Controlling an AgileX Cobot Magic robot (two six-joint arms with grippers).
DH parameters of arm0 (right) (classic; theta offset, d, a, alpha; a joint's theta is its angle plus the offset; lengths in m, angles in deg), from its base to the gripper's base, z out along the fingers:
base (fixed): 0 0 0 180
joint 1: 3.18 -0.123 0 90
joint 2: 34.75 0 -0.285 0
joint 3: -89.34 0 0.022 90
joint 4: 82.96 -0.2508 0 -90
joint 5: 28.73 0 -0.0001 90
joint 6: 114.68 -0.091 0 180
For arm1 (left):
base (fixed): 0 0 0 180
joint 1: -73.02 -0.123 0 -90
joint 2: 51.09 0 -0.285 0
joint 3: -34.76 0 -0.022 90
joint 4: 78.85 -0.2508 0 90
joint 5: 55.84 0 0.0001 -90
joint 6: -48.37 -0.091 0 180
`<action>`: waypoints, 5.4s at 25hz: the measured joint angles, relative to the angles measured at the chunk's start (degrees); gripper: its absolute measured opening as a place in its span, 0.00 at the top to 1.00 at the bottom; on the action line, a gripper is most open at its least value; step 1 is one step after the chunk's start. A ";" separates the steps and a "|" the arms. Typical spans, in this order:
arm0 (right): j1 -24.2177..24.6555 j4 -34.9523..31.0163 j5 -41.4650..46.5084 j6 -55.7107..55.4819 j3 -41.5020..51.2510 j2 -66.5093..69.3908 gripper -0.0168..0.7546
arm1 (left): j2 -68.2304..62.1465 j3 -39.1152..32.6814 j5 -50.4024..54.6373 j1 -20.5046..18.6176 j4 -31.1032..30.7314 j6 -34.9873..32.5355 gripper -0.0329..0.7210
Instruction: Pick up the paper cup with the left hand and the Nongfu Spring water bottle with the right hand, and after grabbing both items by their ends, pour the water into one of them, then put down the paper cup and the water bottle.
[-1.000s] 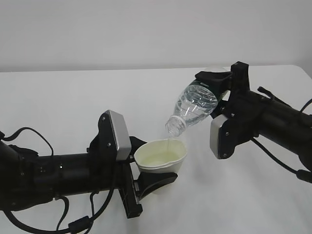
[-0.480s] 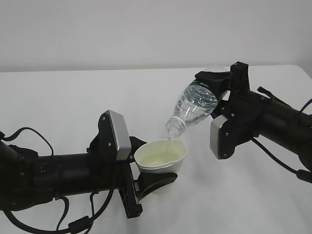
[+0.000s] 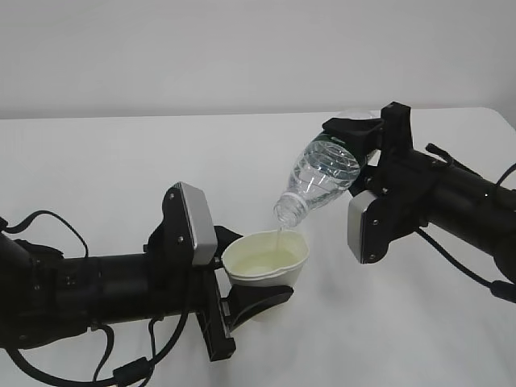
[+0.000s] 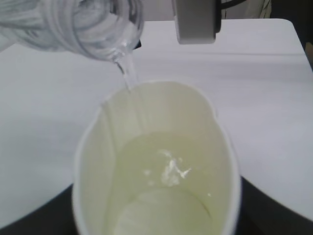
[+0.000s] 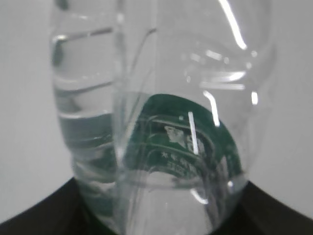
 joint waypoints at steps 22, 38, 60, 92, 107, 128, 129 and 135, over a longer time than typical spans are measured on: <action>0.00 0.00 0.00 0.30 0.00 0.00 0.41 | 0.00 0.00 0.04 0.00 0.00 0.00 0.41; 0.00 0.00 0.00 0.42 0.00 0.00 0.41 | 0.00 0.00 0.04 0.00 0.00 0.00 0.41; 0.00 0.00 0.00 0.42 0.00 0.00 0.41 | -0.08 0.00 0.26 0.00 0.00 0.00 0.41; 0.00 0.00 0.00 -8.11 -0.04 -0.24 0.41 | -0.08 0.00 0.26 0.00 0.00 0.00 0.41; 0.00 0.00 -0.10 -16.44 -0.04 -0.24 0.41 | -0.08 0.00 0.26 0.00 0.00 0.00 0.41; 0.00 0.00 -0.20 -30.01 -0.04 -0.24 0.41 | -0.08 0.00 0.26 0.00 0.11 0.00 0.41; 0.00 0.00 -0.20 -30.45 -0.04 -0.24 0.41 | -0.08 0.00 0.26 0.00 0.11 0.00 0.41; 0.00 0.00 -0.20 -35.38 -0.04 -0.24 0.41 | -0.08 0.00 0.26 0.00 0.11 0.00 0.41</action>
